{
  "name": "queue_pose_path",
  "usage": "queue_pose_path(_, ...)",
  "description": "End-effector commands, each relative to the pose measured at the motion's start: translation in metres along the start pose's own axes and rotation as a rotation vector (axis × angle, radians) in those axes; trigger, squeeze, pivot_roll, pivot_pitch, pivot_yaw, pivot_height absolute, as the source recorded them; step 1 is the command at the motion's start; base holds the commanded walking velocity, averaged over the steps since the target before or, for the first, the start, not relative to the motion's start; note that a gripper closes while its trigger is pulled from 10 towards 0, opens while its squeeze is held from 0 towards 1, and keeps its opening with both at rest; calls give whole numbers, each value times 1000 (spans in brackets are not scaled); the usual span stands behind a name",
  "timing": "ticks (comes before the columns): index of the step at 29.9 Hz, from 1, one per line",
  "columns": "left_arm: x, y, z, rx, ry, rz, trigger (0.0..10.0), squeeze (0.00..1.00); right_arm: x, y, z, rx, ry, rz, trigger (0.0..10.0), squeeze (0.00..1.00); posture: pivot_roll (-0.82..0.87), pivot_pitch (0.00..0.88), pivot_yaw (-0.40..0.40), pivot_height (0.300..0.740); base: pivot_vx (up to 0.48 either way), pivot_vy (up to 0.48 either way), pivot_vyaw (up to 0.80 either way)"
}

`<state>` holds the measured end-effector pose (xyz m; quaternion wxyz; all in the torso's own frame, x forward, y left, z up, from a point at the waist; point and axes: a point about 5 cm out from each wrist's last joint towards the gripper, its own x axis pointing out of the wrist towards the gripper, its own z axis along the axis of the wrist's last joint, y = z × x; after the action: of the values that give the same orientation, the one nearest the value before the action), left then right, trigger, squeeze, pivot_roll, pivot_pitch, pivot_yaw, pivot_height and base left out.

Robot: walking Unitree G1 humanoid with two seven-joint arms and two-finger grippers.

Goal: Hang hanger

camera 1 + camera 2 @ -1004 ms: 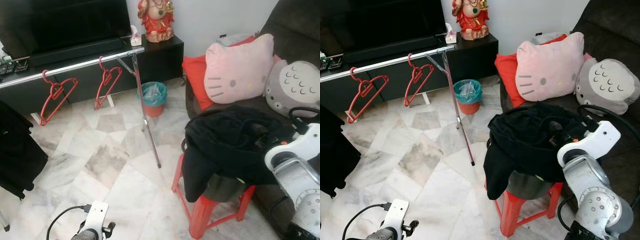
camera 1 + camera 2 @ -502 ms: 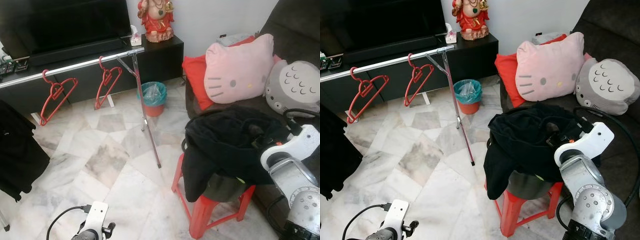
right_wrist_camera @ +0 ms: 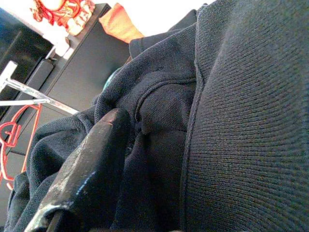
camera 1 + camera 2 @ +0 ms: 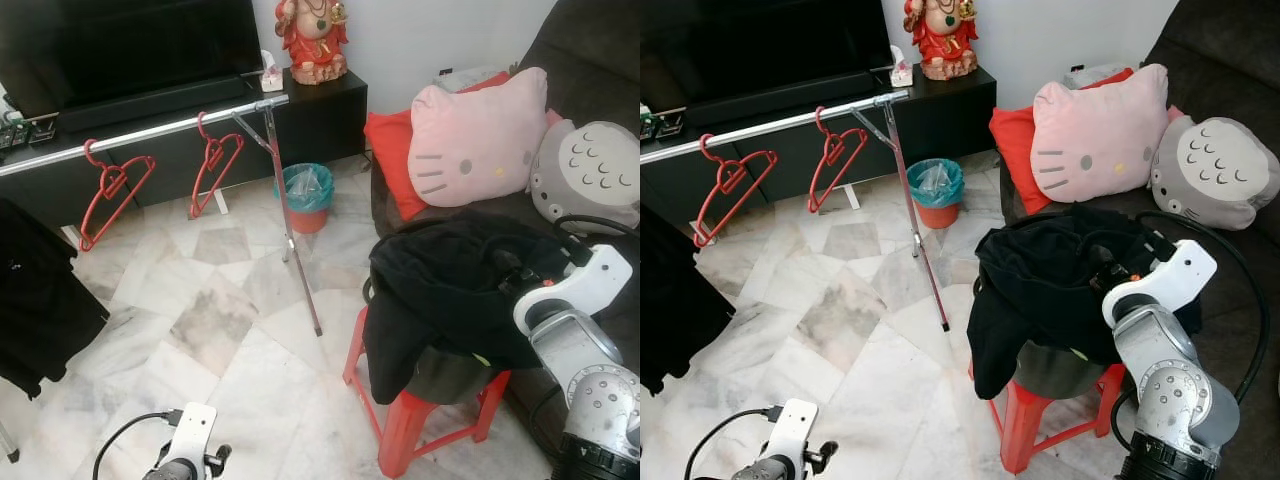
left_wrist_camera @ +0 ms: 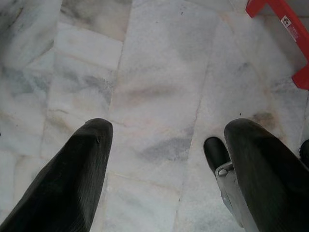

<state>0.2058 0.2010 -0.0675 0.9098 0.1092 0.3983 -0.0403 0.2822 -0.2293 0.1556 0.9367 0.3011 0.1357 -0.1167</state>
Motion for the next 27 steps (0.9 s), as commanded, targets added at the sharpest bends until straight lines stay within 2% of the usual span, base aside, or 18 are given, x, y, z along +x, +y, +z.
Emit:
queue_pose_path(1,-1,2,-5,16,15,5,10000,0,3,7,-3,-8,12,27,0,0,-106,0,78,740,0,0,0)
queue_pose_path(17,-1,2,-3,16,9,0,10000,0,4,7,-5,-19,5,20,0,0,-105,0,81,740,0,0,0)
queue_pose_path(21,-1,2,-2,16,7,0,10000,0,3,7,3,-72,-41,-7,0,0,-103,0,84,740,0,0,0)
queue_pose_path(24,-1,3,-2,19,8,3,10000,0,-2,23,16,-171,-136,58,0,0,-108,0,87,740,0,0,0)
queue_pose_path(27,-1,3,-1,21,4,4,10000,0,-6,37,23,-179,-206,127,0,0,-105,0,86,740,0,0,0)
